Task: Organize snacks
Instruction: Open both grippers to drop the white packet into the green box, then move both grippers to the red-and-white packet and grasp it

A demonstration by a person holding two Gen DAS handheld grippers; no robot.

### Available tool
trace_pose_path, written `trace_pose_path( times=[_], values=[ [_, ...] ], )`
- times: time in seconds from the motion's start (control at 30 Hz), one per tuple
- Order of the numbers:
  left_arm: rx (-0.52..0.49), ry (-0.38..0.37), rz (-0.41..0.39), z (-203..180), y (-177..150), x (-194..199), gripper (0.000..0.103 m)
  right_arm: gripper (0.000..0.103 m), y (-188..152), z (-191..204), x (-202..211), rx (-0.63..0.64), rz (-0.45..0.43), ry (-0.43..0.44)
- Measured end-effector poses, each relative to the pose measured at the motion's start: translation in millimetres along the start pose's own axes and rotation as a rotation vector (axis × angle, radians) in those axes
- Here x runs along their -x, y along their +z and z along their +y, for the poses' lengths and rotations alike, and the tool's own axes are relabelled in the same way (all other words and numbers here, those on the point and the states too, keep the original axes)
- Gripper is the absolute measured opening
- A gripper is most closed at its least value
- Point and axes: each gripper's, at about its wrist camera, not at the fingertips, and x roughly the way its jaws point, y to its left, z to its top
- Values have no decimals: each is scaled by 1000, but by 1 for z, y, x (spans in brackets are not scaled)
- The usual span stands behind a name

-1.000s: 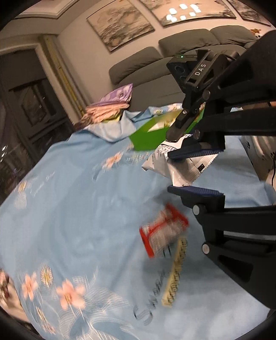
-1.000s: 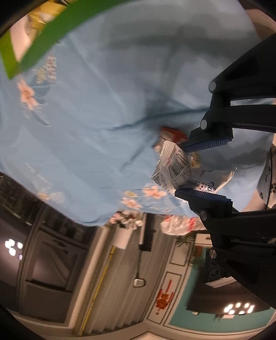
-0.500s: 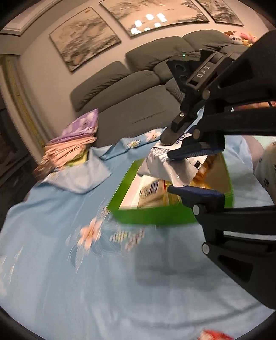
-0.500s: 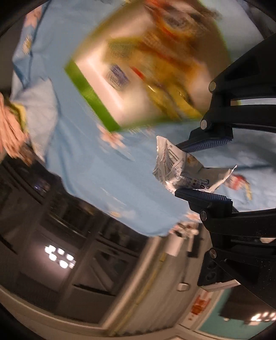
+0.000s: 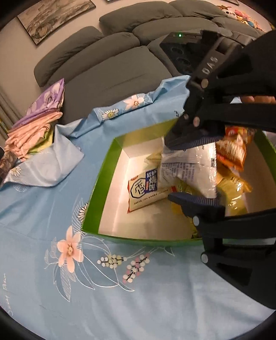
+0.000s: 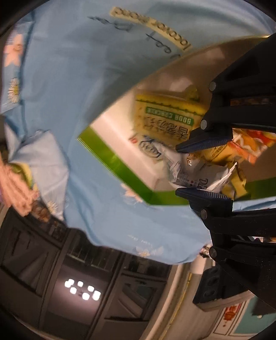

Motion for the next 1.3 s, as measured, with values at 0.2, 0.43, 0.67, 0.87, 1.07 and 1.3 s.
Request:
trace_pose_path(
  times=[0.2, 0.43, 0.67, 0.87, 1.07, 1.3],
  values=[
    [19, -11, -144, 10, -10, 43, 93, 64, -7, 18, 24, 42, -58, -90],
    [-50, 69, -371, 47, -46, 151, 103, 95, -54, 107, 76, 372, -218, -163],
    [-33, 329, -514, 128, -123, 235, 103, 102, -130, 179, 6, 619, 2, -15],
    [143, 360, -446, 205, -163, 252, 103, 102, -190, 200, -85, 668, 270, 30],
    [373, 95, -359, 260, -161, 242, 102, 102, -216, 167, -137, 395, 508, 179],
    [472, -6, -315, 269, -143, 220, 102, 101, -219, 138, -141, 209, 554, 237]
  ],
)
